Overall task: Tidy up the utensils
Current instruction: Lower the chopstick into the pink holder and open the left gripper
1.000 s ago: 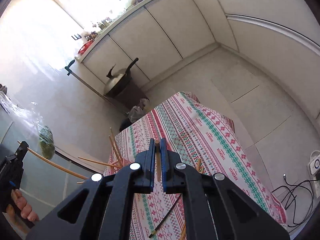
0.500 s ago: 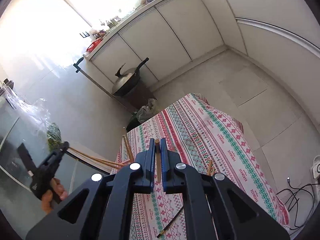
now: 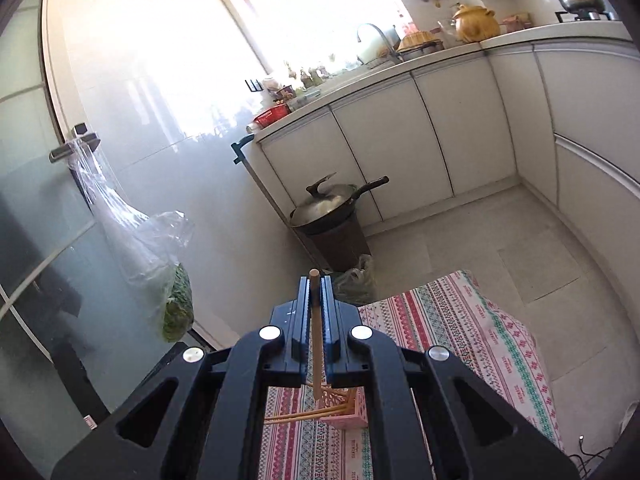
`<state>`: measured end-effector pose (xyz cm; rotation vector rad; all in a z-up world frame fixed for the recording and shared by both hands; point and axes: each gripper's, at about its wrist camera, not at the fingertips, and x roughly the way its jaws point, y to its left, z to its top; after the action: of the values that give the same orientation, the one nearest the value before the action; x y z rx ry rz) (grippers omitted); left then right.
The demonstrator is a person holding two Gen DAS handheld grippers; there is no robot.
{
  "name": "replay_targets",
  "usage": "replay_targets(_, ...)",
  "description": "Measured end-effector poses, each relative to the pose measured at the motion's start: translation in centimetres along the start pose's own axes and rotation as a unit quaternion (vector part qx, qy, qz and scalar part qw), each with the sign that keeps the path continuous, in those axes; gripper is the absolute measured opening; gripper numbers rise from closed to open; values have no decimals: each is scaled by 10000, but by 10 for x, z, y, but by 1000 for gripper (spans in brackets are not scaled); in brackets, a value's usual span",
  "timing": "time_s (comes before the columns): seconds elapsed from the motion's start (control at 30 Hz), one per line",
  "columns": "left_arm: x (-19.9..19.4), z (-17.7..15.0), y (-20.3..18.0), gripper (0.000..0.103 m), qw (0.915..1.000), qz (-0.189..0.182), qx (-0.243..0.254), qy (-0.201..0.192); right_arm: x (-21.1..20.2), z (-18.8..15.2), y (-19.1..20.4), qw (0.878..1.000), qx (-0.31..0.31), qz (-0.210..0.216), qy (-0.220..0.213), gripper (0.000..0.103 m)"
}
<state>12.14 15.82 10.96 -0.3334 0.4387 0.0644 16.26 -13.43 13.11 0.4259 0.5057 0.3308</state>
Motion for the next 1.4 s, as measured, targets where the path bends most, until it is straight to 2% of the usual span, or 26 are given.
replay_targets(0.13,6,-3,6,42,9998,126,143,83,47,-18,10,9996,-57,-81,248,5)
replay_targets(0.33,16,-13,21,42,9984,329,309,350,106,-42,10,9974,-115,-463,542,6)
replay_targets(0.43,14,-13,24,42,9983,323,301,377,123,-51,5,9961,-14,-554,689,13)
replay_targets(0.47,12,-13,24,42,9984,302,306,370,125,-51,5,9961,8,-547,699,19)
replay_targets(0.5,11,-13,24,42,9985,276,312,368,125,-52,6,9961,-2,-558,687,29)
replay_targets(0.7,7,-15,11,43,9983,52,362,445,99,-55,23,9938,-596,-885,307,31)
replay_targets(0.83,7,-21,-8,49,9973,-47,568,454,77,-58,27,9870,-1052,-1215,47,45)
replay_targets(0.9,6,-25,-17,56,9970,-81,641,421,67,-60,27,9827,-1245,-1365,-103,53)
replay_targets(1.0,9,-31,-31,56,9959,-112,783,450,53,-65,25,9747,-1552,-1594,-225,61)
replay_targets(1.07,10,-33,-37,57,9953,-122,837,463,45,-64,19,9714,-1611,-1722,-261,64)
replay_targets(1.1,9,-34,-40,59,9953,-131,845,460,41,-64,14,9712,-1577,-1765,-268,68)
replay_targets(1.2,5,-33,-43,65,9960,-154,794,389,32,-59,-16,9794,-996,-1749,-171,83)
replay_targets(1.27,-1,-31,-42,69,9965,-209,765,282,43,-55,-62,9897,89,-1409,245,85)
replay_targets(1.3,-5,-30,-42,74,9966,-215,767,207,59,-56,-92,9876,831,-1152,664,85)
replay_targets(1.33,-9,-29,-40,76,9967,-193,780,120,78,-63,-123,9781,1565,-816,1101,85)
replay_targets(1.37,-11,-28,-39,77,9967,-173,790,71,101,-74,-155,9585,2360,-398,1549,85)
replay_targets(1.4,-13,-28,-36,77,9967,-178,792,46,124,-90,-185,9306,3112,-33,1927,85)
